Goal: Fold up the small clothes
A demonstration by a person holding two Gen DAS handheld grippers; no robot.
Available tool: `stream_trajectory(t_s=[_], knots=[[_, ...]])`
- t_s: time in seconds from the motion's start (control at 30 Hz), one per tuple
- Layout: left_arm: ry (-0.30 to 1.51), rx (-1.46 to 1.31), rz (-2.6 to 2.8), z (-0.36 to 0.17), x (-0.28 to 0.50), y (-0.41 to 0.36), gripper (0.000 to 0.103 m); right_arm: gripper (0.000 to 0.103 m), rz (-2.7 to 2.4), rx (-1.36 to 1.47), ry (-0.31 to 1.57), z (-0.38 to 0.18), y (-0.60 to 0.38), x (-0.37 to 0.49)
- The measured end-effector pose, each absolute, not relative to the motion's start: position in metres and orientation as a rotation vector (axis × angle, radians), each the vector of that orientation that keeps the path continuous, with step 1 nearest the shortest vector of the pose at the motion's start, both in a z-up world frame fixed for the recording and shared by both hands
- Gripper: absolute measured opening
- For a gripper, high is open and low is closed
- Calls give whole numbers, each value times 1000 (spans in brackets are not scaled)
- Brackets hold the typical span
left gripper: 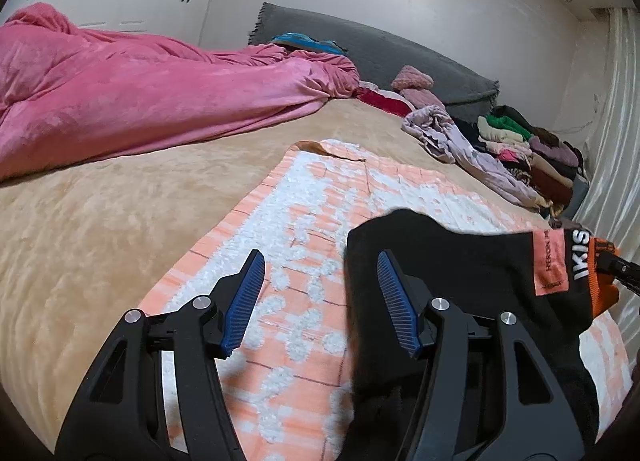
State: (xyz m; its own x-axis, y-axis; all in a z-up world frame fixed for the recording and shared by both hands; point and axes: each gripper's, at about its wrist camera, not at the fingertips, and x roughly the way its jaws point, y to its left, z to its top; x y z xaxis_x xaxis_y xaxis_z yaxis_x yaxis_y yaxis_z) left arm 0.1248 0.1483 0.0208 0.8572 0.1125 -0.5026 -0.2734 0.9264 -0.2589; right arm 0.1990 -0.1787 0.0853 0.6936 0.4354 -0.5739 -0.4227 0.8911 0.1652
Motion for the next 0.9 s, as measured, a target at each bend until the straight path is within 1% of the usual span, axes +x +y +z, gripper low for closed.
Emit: stream_trajectory(t_s=[0.37, 0.47, 0.6, 0.73, 0.9], knots=[[560, -214, 105, 22, 147, 100, 55, 13, 328, 7, 759, 36, -213, 216], [618, -152, 60, 24, 167, 76, 57, 13, 316, 13, 771, 29, -219, 217], [694, -115, 16, 7, 186, 57, 57, 13, 286, -1, 782, 27, -223, 218], [769, -112, 6, -14, 193, 60, 57, 13, 249, -29, 818, 19, -228, 222], [788, -140, -16, -21, 193, 66, 57, 14, 223, -32, 881, -3, -232, 227]])
